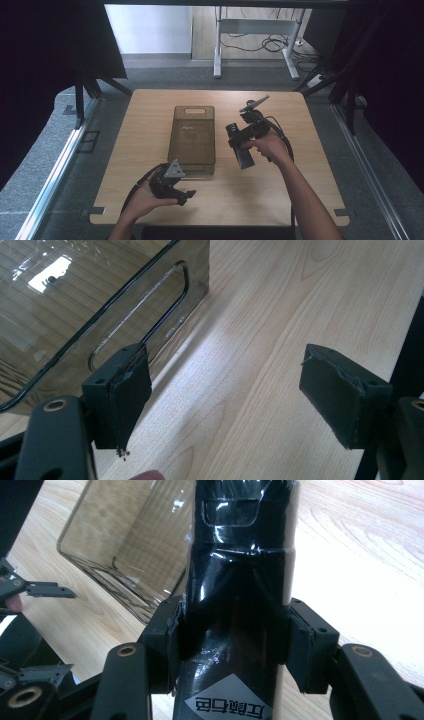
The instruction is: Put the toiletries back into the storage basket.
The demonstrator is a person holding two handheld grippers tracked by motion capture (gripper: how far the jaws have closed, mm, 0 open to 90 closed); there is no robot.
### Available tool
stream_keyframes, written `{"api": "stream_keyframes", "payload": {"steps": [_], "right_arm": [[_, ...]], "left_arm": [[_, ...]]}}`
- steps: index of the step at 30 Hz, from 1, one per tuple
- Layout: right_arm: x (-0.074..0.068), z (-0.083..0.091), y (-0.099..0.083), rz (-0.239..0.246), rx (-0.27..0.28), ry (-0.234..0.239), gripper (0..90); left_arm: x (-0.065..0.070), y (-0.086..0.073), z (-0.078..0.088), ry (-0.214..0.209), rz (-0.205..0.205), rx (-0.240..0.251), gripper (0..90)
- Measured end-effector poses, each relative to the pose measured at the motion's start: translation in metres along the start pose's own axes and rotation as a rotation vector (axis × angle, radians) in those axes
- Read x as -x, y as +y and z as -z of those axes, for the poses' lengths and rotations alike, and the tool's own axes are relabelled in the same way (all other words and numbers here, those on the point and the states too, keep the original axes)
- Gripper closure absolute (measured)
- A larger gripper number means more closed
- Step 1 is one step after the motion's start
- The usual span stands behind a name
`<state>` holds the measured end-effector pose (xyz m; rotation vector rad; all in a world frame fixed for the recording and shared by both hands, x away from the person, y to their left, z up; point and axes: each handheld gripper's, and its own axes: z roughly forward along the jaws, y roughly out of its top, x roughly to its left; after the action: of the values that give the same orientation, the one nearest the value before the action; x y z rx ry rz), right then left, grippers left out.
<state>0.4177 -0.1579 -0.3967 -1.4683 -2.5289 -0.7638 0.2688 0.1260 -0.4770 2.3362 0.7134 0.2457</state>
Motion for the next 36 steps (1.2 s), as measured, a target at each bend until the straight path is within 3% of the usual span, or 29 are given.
{"api": "stream_keyframes", "payload": {"steps": [36], "right_arm": [[-0.048,-0.023,0.043,0.075,-0.023,0.025,47.1]], "left_arm": [[0.001,0.000,0.000,-0.006,0.003,0.005,20.8]]}}
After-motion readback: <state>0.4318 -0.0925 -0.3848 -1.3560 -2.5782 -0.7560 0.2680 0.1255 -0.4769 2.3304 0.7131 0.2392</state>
